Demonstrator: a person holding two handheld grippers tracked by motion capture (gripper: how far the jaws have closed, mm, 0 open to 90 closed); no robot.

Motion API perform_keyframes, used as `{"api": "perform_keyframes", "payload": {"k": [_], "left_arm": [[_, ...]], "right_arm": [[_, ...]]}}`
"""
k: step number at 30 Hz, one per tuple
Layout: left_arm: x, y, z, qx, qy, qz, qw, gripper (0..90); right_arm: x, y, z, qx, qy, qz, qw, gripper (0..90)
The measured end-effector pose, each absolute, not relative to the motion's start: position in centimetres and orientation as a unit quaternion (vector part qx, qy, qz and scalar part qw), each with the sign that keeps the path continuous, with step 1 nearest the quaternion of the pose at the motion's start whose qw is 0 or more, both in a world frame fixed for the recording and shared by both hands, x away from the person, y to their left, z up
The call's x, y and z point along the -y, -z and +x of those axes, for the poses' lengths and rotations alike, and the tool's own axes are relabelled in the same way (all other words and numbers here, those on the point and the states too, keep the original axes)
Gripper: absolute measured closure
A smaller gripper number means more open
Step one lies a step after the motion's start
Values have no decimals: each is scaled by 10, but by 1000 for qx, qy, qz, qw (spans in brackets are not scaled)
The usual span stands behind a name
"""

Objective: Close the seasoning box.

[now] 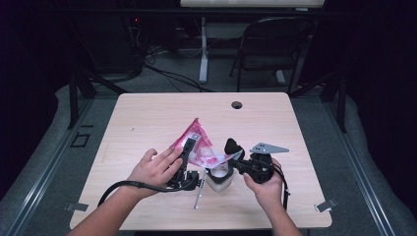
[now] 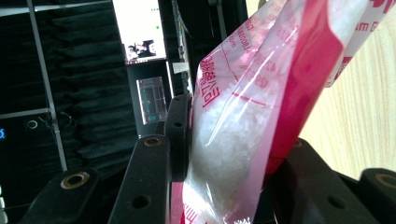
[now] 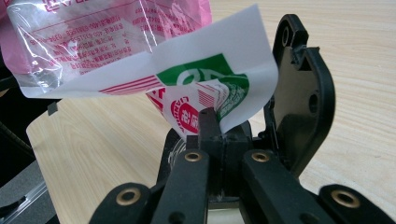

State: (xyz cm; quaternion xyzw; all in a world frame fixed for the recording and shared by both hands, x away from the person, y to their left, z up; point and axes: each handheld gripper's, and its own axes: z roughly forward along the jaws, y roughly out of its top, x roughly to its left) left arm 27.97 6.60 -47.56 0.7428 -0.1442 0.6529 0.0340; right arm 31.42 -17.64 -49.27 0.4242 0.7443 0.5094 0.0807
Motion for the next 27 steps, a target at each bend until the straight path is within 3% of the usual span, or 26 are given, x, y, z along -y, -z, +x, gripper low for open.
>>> {"api": "perform_keyframes", "payload": {"k": [27], "left_arm": [[-67,479,281,140,-649,747,27,683]], "right_arm": [[173,491,313,-746,-513,418,80,900]]}}
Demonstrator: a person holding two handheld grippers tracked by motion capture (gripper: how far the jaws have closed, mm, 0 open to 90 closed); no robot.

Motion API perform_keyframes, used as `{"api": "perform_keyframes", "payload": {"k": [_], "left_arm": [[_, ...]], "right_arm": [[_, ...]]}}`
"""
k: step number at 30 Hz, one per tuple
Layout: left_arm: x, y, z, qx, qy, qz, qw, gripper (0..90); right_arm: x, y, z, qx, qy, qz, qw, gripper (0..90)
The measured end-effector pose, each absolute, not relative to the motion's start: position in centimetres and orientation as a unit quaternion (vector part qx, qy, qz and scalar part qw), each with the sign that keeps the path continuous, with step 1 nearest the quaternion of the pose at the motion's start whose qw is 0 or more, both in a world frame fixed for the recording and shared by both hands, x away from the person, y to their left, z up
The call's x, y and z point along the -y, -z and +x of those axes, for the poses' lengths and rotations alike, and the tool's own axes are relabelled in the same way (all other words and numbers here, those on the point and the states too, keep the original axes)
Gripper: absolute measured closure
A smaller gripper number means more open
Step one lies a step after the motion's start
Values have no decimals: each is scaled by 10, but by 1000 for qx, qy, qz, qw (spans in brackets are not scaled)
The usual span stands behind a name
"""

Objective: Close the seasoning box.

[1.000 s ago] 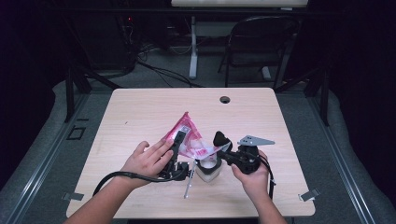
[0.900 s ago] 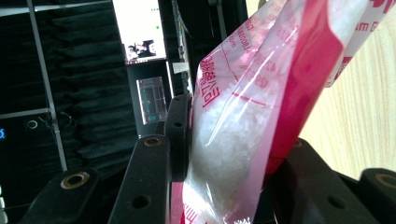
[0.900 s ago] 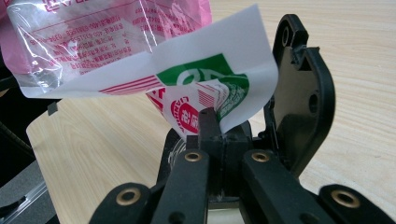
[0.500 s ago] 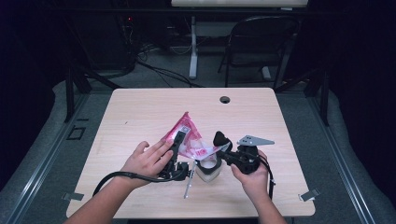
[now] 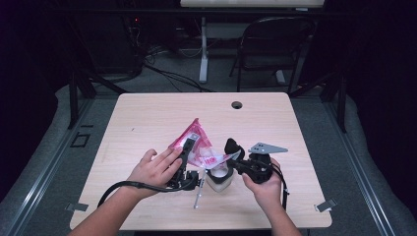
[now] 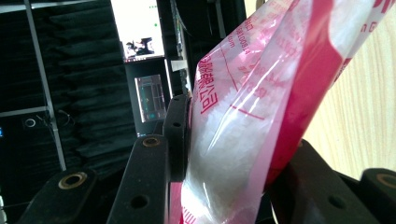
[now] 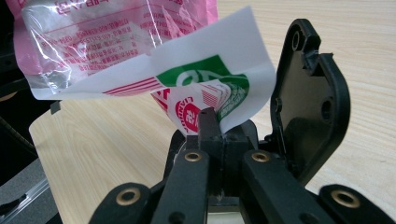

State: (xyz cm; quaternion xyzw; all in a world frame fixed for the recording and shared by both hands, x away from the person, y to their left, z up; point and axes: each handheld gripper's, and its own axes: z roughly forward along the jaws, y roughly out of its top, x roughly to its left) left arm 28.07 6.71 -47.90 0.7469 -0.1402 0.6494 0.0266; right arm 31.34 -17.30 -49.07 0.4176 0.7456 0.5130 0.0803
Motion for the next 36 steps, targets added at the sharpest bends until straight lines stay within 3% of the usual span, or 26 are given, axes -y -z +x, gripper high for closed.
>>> {"api": "perform_keyframes", "payload": {"k": [36], "left_arm": [[-82,493,281,80,-626,775,42,714]], "right_arm": [[165,487,317,-753,-517,400,78,900]]}}
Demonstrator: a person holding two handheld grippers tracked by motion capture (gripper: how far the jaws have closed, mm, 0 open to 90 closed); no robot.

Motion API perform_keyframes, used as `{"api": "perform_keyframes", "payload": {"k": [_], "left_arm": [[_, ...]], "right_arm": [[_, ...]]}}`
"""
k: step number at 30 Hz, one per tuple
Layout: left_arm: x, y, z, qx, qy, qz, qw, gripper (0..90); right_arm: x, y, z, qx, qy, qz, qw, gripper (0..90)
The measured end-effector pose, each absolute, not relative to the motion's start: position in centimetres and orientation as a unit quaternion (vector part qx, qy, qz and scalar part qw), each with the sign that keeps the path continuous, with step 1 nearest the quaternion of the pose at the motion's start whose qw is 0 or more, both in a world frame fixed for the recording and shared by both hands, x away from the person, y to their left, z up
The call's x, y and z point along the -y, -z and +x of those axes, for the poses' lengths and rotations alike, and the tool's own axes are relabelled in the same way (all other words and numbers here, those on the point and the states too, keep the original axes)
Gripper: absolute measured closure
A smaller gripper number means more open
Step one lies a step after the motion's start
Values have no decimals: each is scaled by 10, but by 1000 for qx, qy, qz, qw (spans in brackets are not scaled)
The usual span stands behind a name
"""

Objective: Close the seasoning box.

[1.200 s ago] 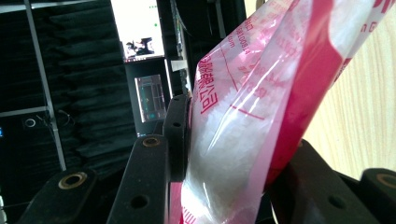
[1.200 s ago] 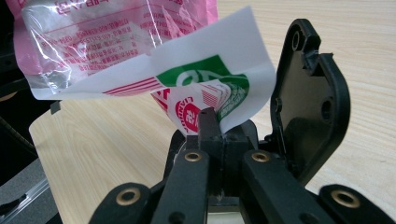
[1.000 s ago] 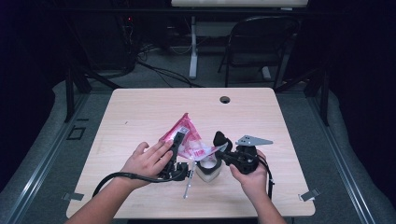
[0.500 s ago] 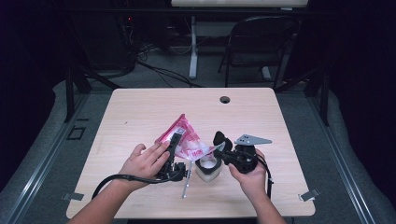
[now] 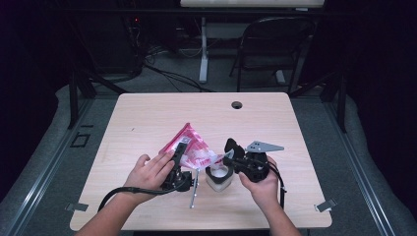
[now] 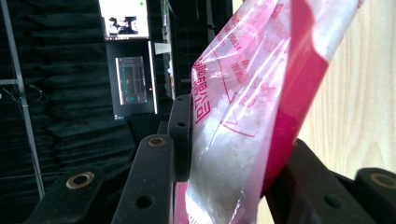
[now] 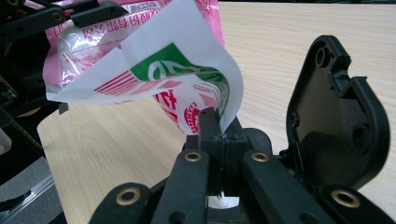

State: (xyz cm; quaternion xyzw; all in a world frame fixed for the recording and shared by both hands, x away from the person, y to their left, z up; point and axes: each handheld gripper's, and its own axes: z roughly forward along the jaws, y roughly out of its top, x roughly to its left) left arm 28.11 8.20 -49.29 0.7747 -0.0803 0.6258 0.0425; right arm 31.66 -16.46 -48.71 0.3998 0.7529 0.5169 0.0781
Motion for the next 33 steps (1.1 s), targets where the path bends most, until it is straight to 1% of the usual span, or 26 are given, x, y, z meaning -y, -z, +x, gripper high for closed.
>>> {"api": "perform_keyframes", "payload": {"k": [8,12,13,25,33], "left_arm": [[-82,496,281,72,-616,783,42,726],[-84,499,283,68,-617,782,55,727],[-84,498,282,68,-614,785,47,727],[-88,502,282,53,-604,793,50,728],[-92,506,282,44,-604,794,62,729]], "right_arm": [[163,488,317,-751,-518,402,79,900],[164,488,317,-753,-517,400,79,900],[164,488,317,-753,-516,400,79,900],[161,490,317,-755,-516,398,77,900],[160,491,317,-757,-514,396,73,900]]}}
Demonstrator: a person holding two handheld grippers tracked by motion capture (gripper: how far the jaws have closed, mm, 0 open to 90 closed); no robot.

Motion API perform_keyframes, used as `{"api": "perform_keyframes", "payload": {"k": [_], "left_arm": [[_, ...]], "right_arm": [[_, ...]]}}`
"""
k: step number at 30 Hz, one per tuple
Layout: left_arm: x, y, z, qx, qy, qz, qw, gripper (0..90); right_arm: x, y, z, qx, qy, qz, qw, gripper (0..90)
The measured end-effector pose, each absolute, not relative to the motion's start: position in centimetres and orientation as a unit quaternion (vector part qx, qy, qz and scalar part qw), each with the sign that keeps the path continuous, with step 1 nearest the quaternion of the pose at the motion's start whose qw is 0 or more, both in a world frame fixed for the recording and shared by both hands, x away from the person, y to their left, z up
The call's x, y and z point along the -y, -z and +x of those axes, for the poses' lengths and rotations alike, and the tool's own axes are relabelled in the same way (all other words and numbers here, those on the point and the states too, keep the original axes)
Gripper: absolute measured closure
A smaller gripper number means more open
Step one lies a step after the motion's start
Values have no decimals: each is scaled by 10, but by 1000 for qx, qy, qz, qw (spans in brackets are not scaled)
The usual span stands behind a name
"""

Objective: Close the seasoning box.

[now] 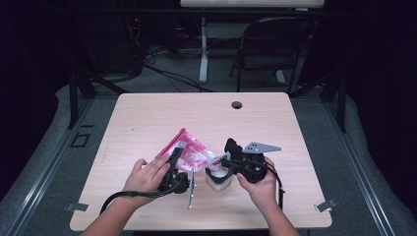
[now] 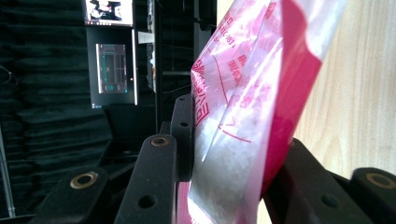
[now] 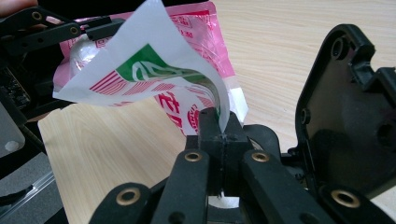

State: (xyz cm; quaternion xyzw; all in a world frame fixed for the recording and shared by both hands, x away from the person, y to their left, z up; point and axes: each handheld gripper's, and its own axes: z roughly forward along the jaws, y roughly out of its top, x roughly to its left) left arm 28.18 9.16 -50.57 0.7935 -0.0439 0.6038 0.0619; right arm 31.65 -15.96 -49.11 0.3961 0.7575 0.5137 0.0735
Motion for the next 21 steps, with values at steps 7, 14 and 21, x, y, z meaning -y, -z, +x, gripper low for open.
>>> {"api": "perform_keyframes", "payload": {"k": [7,14,21], "left_arm": [[-93,510,282,32,-597,799,68,730],[-94,512,281,23,-589,804,74,733],[-98,516,280,7,-582,809,86,736]], "right_arm": [[159,491,316,-758,-513,396,73,900],[158,492,316,-758,-515,394,73,900],[156,492,316,-760,-513,392,72,900]]}}
